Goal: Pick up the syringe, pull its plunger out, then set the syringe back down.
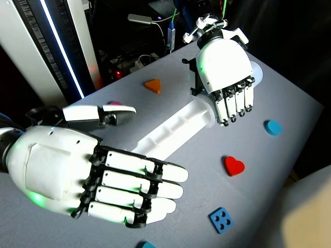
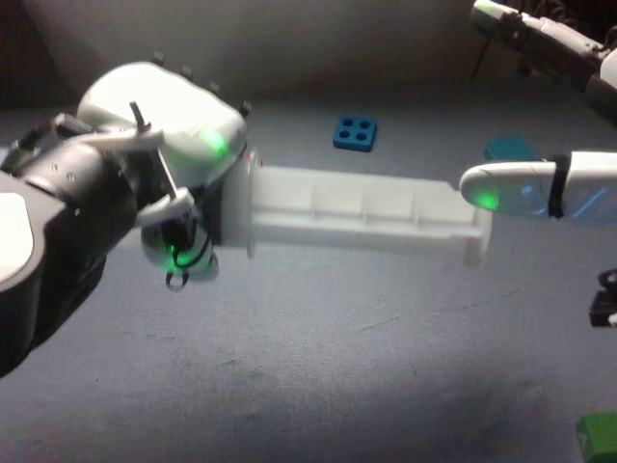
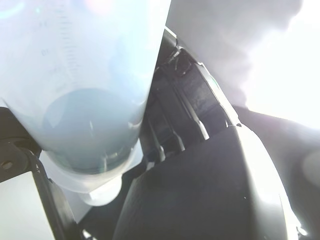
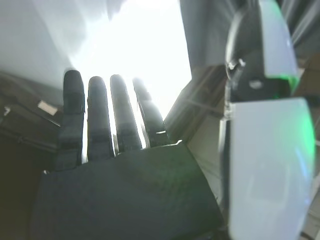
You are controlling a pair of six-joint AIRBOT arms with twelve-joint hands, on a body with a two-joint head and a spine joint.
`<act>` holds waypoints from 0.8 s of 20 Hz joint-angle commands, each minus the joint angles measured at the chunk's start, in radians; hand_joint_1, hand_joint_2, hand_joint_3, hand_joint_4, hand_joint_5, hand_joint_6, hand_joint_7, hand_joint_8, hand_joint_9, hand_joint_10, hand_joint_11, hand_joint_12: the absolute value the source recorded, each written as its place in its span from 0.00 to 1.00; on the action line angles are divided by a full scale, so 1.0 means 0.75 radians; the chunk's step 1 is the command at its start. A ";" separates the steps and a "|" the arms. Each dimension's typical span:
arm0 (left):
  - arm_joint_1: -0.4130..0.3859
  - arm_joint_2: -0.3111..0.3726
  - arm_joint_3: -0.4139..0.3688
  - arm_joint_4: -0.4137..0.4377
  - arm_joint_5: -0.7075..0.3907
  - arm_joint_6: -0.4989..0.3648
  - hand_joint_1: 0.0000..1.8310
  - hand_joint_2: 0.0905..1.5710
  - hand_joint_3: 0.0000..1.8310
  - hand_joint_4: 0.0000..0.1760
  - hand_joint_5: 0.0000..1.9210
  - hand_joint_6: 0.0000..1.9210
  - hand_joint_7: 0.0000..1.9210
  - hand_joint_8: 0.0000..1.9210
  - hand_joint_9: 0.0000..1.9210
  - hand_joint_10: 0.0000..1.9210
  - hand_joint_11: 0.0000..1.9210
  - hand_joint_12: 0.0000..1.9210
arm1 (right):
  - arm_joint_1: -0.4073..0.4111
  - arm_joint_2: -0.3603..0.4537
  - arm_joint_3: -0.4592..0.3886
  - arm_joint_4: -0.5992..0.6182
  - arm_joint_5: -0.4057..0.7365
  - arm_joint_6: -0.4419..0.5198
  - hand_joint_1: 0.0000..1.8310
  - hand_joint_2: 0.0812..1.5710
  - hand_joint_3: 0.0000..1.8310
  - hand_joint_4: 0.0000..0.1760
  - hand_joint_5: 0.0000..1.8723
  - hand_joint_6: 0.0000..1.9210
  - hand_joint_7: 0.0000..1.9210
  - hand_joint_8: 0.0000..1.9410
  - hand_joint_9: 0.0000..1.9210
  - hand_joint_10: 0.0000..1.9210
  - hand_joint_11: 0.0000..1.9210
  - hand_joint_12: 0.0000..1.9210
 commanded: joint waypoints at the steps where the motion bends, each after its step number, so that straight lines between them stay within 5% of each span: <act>1: -0.004 0.002 0.002 0.114 0.055 -0.001 0.75 0.70 0.00 0.00 0.48 0.43 0.50 0.55 0.48 0.68 0.45 0.65 | 0.036 0.010 -0.013 -0.021 0.108 -0.019 0.25 0.48 0.00 0.00 0.00 0.00 0.00 0.00 0.00 0.00 0.00 0.17; 3: 0.024 -0.006 0.008 0.114 0.055 -0.030 0.75 0.70 0.00 0.00 0.48 0.44 0.50 0.55 0.48 0.68 0.45 0.65 | 0.075 0.031 -0.048 -0.012 0.053 -0.141 0.21 0.48 0.00 0.00 0.00 0.00 0.00 0.00 0.00 0.00 0.00 0.16; 4: 0.041 -0.017 0.017 0.114 0.054 -0.062 0.75 0.71 0.00 0.00 0.44 0.48 0.50 0.56 0.47 0.69 0.44 0.65 | 0.103 0.043 -0.084 0.049 0.016 -0.306 0.11 0.51 0.01 0.00 0.00 0.00 0.00 0.00 0.00 0.00 0.00 0.14; 6: 0.071 -0.041 0.040 0.180 0.025 -0.132 0.75 0.70 0.00 0.00 0.44 0.48 0.51 0.55 0.48 0.68 0.45 0.64 | 0.155 0.047 -0.163 0.325 -0.010 -0.723 0.10 0.52 0.01 0.00 0.00 0.00 0.00 0.00 0.00 0.00 0.00 0.11; 9: 0.096 -0.071 0.066 0.218 0.002 -0.185 0.75 0.70 0.00 0.00 0.45 0.49 0.50 0.55 0.48 0.68 0.45 0.63 | 0.162 0.047 -0.247 0.508 0.030 -1.057 0.10 0.53 0.01 0.00 0.00 0.00 0.00 0.00 0.00 0.00 0.00 0.13; 16: 0.169 -0.136 0.123 0.295 -0.044 -0.284 0.75 0.69 0.00 0.00 0.48 0.44 0.51 0.54 0.48 0.66 0.45 0.63 | 0.127 0.057 -0.343 0.546 0.174 -1.201 0.13 0.53 0.00 0.00 0.00 0.00 0.00 0.00 0.00 0.00 0.00 0.16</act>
